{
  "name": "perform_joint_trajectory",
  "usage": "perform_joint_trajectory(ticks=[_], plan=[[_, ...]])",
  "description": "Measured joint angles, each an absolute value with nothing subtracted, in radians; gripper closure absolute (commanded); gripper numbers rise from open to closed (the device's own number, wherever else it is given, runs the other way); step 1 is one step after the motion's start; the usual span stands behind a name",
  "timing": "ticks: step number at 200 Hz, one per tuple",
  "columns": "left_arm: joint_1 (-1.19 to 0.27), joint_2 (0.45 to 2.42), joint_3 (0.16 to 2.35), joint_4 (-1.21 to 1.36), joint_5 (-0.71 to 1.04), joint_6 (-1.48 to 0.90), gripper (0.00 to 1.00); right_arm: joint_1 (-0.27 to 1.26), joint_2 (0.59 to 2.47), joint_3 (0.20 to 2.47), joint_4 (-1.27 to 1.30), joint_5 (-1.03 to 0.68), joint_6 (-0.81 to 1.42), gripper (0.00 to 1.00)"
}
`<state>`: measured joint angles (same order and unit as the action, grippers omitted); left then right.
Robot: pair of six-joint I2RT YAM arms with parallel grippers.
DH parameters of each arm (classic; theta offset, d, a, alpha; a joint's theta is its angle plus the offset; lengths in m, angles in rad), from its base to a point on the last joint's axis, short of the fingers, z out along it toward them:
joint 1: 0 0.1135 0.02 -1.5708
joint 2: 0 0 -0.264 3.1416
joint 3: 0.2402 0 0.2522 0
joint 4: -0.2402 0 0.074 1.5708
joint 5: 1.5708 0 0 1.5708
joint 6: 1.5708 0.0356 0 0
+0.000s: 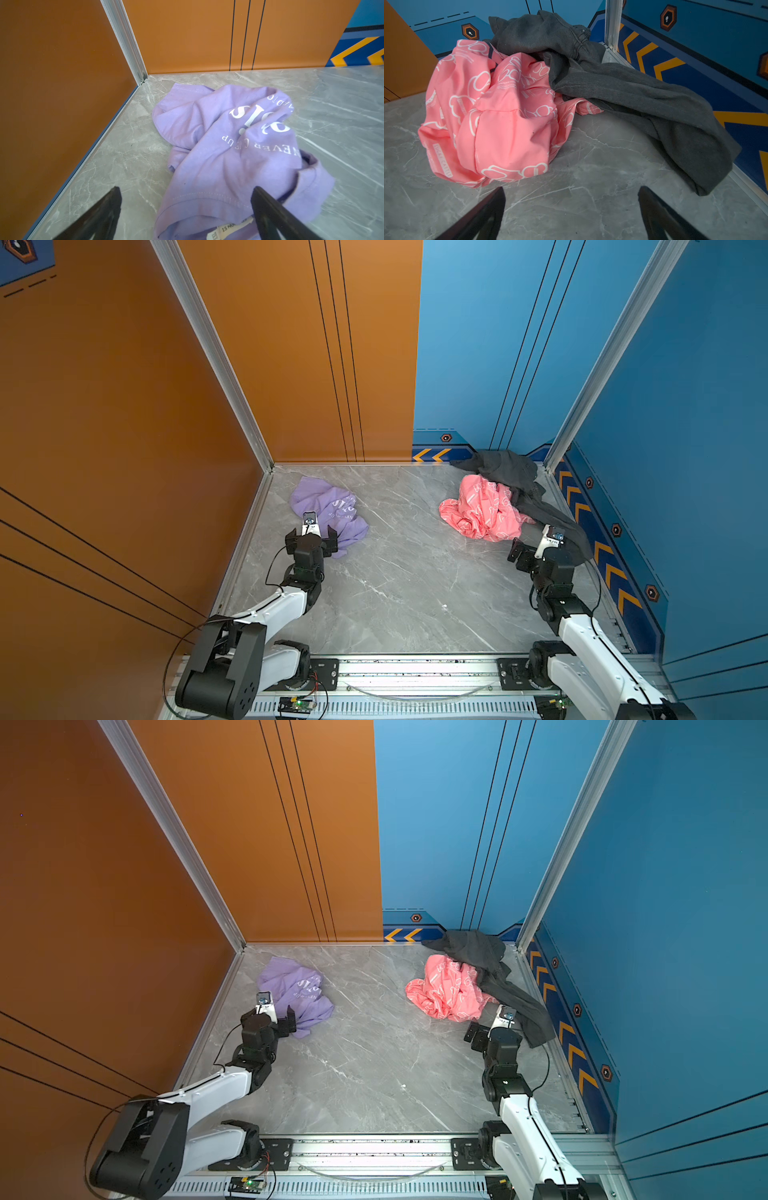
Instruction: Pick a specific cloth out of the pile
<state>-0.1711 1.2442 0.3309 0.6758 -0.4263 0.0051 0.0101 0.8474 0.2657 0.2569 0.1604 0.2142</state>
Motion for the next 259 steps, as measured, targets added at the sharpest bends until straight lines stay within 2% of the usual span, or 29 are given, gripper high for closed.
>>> perform_joint_trajectory(ticks=[56, 88, 124, 202, 259], plan=[[-0.130, 1.379, 0.309, 0.871, -0.383, 0.034, 0.02, 0.003, 1.104, 0.186, 0.628, 0.157, 0.124, 0.00], [-0.123, 1.460, 0.289, 0.959, -0.353, 0.037, 0.02, 0.001, 1.267, 0.188, 0.826, 0.100, 0.099, 0.00], [-0.120, 1.572, 0.288, 1.067, -0.335, 0.039, 0.02, 0.000, 1.540, 0.197, 1.090, 0.049, 0.084, 0.00], [-0.086, 1.580, 0.347, 1.014, -0.359, 0.014, 0.02, 0.009, 1.554, 0.349, 0.984, 0.080, 0.080, 0.00], [-0.089, 1.580, 0.348, 0.996, -0.358, 0.013, 0.02, 0.033, 1.554, 0.352, 0.947, 0.101, 0.059, 0.00]])
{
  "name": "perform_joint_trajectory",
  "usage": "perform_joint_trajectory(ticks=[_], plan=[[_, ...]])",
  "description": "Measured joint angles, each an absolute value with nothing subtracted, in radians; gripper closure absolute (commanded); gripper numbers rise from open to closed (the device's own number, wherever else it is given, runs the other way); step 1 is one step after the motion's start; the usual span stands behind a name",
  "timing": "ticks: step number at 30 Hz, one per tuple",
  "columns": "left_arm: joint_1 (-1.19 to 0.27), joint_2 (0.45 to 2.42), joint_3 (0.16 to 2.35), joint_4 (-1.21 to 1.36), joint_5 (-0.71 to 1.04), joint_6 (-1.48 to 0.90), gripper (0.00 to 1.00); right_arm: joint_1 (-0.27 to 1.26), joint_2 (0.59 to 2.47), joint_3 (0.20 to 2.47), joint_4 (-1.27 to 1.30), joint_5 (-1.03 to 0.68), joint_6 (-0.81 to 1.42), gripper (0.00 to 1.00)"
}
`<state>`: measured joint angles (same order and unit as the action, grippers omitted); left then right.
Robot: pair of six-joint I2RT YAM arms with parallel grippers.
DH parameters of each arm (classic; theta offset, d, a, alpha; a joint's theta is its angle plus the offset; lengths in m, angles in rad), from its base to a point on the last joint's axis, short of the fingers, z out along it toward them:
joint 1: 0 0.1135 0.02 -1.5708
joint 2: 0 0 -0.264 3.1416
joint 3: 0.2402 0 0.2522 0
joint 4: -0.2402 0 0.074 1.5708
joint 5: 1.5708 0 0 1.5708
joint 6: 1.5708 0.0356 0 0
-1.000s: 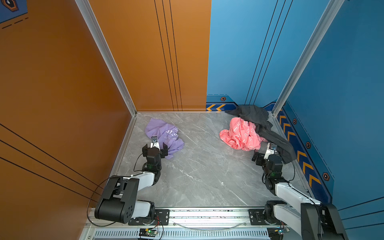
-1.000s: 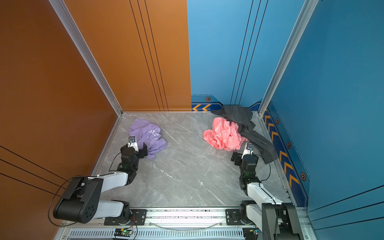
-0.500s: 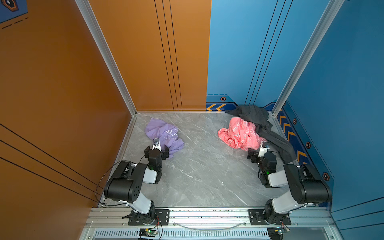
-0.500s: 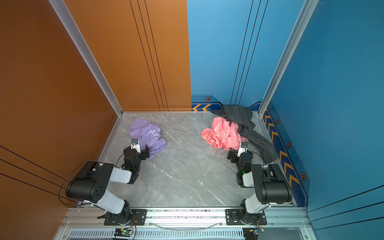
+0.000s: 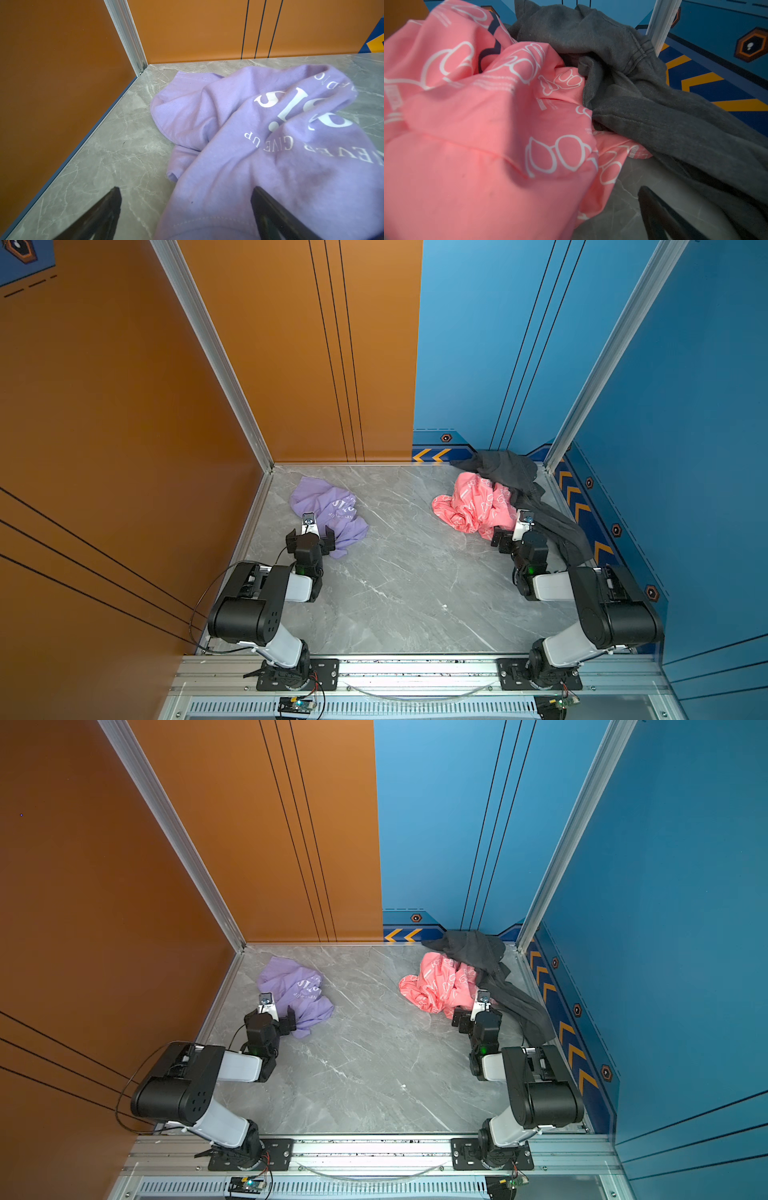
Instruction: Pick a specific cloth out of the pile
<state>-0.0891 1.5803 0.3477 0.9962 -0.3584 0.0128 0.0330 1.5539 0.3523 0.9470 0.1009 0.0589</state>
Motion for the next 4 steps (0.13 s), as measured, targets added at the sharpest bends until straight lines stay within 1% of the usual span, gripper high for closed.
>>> perform_joint_trajectory(ticks=[4], plan=[[-0.079, 1.580, 0.348, 0.991, -0.355, 0.007, 0.02, 0.020, 1.554, 0.354, 0.930, 0.090, 0.059, 0.00]])
